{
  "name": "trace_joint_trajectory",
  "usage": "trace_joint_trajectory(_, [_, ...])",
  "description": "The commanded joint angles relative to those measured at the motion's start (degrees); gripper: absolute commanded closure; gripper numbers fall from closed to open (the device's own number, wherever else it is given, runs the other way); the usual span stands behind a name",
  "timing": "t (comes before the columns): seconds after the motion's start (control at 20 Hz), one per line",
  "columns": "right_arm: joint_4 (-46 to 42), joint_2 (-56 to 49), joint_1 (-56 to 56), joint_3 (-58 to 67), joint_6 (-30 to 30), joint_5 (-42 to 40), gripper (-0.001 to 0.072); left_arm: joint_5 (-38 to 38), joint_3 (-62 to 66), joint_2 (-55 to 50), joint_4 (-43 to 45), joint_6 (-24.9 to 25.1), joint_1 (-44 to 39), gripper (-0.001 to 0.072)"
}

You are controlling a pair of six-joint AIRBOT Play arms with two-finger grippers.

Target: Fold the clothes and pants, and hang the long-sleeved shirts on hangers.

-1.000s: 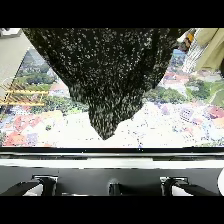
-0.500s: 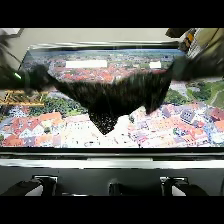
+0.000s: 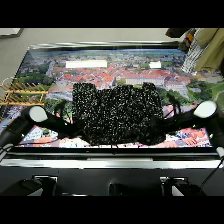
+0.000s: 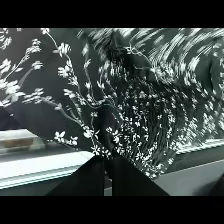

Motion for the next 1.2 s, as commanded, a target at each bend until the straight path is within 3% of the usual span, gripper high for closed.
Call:
trace_joint_trajectory(0.0, [1.53, 0.87, 0.07, -9.88, 0.39, -9.27, 0.0675, 6.4, -4.96, -0.15, -1.53, -0.9, -2.64, 0.0679])
trace_joint_trajectory(0.1, [1.49, 0.87, 0.04, -11.06, 1.88, -11.65, 0.067, 9.49, -4.96, -0.17, -2.89, -0.87, -2.47, 0.0678])
trace_joint_trajectory(0.2, [1.33, 0.9, 0.04, -10.84, 3.06, -12.17, 0.047, 11.61, -4.83, -0.17, -3.69, -0.81, -2.47, 0.0648])
trace_joint_trajectory(0.25, [0.98, 0.9, 0.04, -10.1, 3.3, -11.78, 0.0343, 11.58, -4.59, -0.15, -3.67, -0.31, -2.34, 0.0583])
trace_joint_trajectory(0.3, [0.7, 1.14, 0.04, -8.87, 3.34, -11.13, 0.0275, 11.02, -4.11, 0.13, -3.65, 0.83, -2.01, 0.0405])
trace_joint_trajectory(0.35, [0.09, 1.9, 0.04, -7.04, 3.37, -9.99, 0.0273, 10.01, -3.48, 0.66, -3.13, 1.9, -1.49, 0.0211])
trace_joint_trajectory(0.4, [-1.27, 3.06, 0.04, -4.94, 3.67, -9.33, 0.0273, 8.59, -2.64, 1.53, -1.53, 2.21, -0.94, 0.0144])
trace_joint_trajectory(0.5, [-5.84, 6.08, 0.04, -0.39, 5.88, -6.95, 0.0271, 5.75, -0.98, 3.98, 4.42, 2.19, -0.42, 0.0094])
trace_joint_trajectory(0.6, [-7.69, 9.79, 0.07, 1.44, 6.8, -4.02, 0.0271, 4.66, -0.39, 7.76, 10.58, 2.19, -0.46, 0.0094])
trace_joint_trajectory(0.95, [-8.17, 16.06, 0.44, -2.43, 10.03, 1.29, 0.027, 4.85, -0.68, 12.41, 15.54, 2.12, -5.22, 0.0095])
trace_joint_trajectory(1.05, [-11.63, 16.06, 5.84, -3.8, 11.47, 1.36, 0.027, 4.68, -0.68, 12.41, 19.12, -0.09, -10.05, 0.0095])
trace_joint_trajectory(1.15, [-18.23, 16.06, 15.93, -5.95, 16.81, 1.18, 0.0267, 4.63, -0.68, 12.39, 22.86, -3.19, -15.21, 0.0095])
